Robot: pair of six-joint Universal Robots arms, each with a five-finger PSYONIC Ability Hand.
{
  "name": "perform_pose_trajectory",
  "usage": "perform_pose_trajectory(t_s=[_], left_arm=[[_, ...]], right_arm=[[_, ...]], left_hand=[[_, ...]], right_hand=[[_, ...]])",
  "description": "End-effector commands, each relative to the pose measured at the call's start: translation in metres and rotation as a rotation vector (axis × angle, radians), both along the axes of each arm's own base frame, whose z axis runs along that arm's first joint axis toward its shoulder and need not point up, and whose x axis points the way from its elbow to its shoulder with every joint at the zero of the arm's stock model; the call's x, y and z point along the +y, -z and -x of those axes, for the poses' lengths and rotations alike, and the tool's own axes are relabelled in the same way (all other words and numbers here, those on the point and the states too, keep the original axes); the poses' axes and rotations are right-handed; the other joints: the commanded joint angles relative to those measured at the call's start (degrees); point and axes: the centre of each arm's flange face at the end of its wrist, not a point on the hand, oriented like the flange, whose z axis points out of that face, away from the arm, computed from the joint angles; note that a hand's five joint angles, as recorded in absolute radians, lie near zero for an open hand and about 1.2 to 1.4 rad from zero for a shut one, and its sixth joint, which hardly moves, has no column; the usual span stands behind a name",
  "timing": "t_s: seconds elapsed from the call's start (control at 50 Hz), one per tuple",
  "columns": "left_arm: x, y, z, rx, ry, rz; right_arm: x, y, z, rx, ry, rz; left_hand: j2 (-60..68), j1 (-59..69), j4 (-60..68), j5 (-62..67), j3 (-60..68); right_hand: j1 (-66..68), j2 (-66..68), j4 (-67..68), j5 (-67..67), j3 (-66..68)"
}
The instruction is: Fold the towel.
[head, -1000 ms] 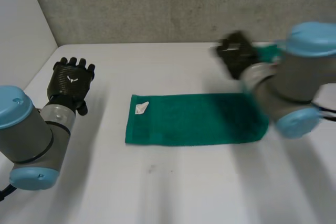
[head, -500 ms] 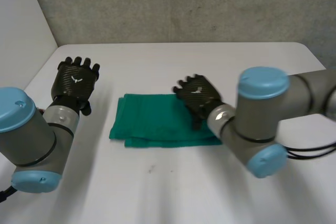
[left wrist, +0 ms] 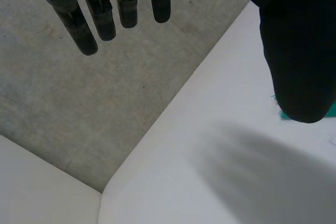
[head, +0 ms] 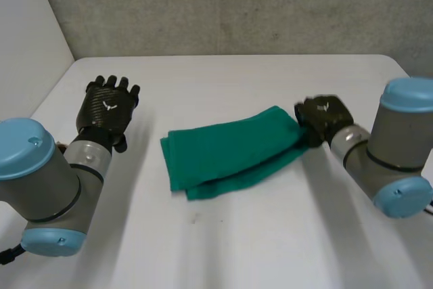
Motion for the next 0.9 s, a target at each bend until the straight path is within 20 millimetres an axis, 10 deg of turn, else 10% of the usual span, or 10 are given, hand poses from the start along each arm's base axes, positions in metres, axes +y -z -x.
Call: perform_pose_trajectory(t_s=[0.02,0.3,0.4,0.64,0.78,0.9], left_arm=[[0.001,-0.011,-0.005,0.013,-0.039,0.026],[0.0,-0.029,-0.005,0.155,-0.053,0.042],[0.002,-0.043,0.007,0.241,-0.02,0.046],[0.02,-0.04,0.067,0.402,0.125,-0.165],[0.038,-0.008,0.088,0.461,0.117,-0.43],[0.039,0.027,0.077,0.436,-0.033,-0.546]], right_arm=[[0.036,-0.042,-0.058,-0.008,-0.158,0.128],[0.155,0.033,-0.141,0.222,-0.746,0.174],[0.129,0.019,-0.138,0.17,-0.604,0.177],[0.058,-0.032,-0.086,-0.205,-0.209,-0.002],[0.049,-0.032,-0.081,-0.203,-0.223,-0.09],[0.04,0.011,-0.092,-0.125,-0.228,-0.265]], left_hand=[[-1.45,-0.98,-1.6,-2.54,-2.04],[-1.45,-0.98,-1.6,-2.54,-2.04],[-1.45,-0.98,-1.6,-2.54,-2.04],[-1.41,-0.93,-1.56,-2.49,-1.99],[-1.24,-0.76,-1.39,-2.32,-1.82],[-1.07,-0.59,-1.22,-2.15,-1.66]], right_hand=[[26.6,12.88,11.8,14.12,12.34],[23.99,10.28,9.19,11.52,9.73],[-43.4,-57.12,-58.2,-55.88,-57.66],[-43.4,-57.12,-58.2,-55.88,-57.66],[-43.4,-57.12,-58.2,-55.88,-57.66],[-43.4,-57.12,-58.2,-55.88,-57.66]])
